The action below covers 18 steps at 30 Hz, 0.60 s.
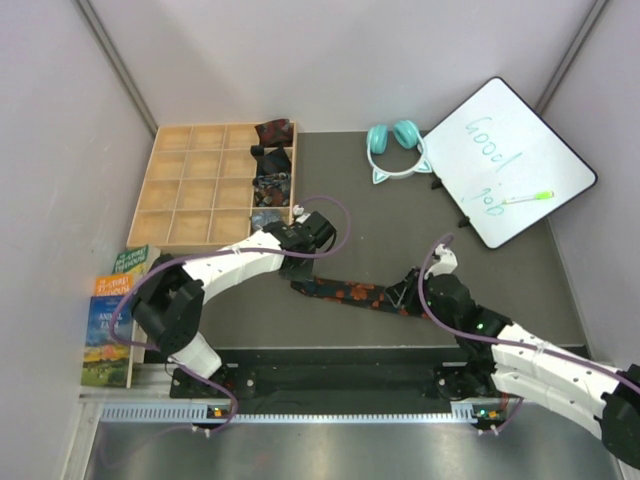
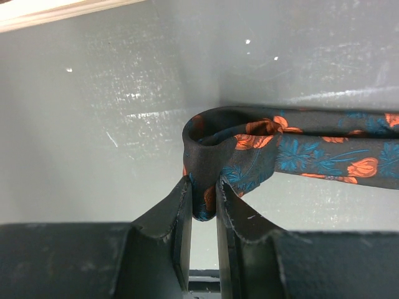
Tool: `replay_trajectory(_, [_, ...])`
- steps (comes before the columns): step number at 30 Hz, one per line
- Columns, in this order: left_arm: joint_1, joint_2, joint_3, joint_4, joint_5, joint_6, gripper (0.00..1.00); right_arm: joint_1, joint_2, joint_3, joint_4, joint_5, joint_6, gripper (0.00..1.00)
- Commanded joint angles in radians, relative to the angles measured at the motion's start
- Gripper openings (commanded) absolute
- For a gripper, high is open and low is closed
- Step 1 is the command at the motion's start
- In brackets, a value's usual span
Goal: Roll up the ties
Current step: Roll the tie at the center of the board.
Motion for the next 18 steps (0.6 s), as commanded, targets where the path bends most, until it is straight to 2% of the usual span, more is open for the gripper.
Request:
replay_trajectory(1, [-0.044, 0.023, 0.071, -0.076, -0.106, -0.027, 0.06, -0.007, -0.043, -0.017, 0.161, -0.064, -0.059, 0.58])
replay_trajectory(2, [-0.051, 0.035, 0.085, -0.088, -0.114, -0.032, 0.06, -0.005, -0.048, -0.023, 0.167, -0.073, -0.067, 0.68])
replay_trajectory(3, [-0.064, 0.043, 0.091, -0.094, -0.123, -0.04, 0.06, -0.008, -0.049, -0.023, 0.172, -0.089, -0.068, 0.91])
replay_trajectory(4, [-0.071, 0.057, 0.095, -0.102, -0.143, -0.047, 0.06, -0.007, -0.049, -0.024, 0.176, -0.093, -0.07, 0.99])
replay_trajectory(11, [-0.121, 0.101, 0.134, -0.143, -0.203, -0.09, 0.05, -0.007, -0.057, -0.026, 0.155, -0.072, -0.061, 0.99])
replay_trajectory(18, [-0.169, 0.147, 0.189, -0.183, -0.259, -0.122, 0.05, -0.007, -0.156, -0.05, 0.035, 0.11, 0.06, 0.99])
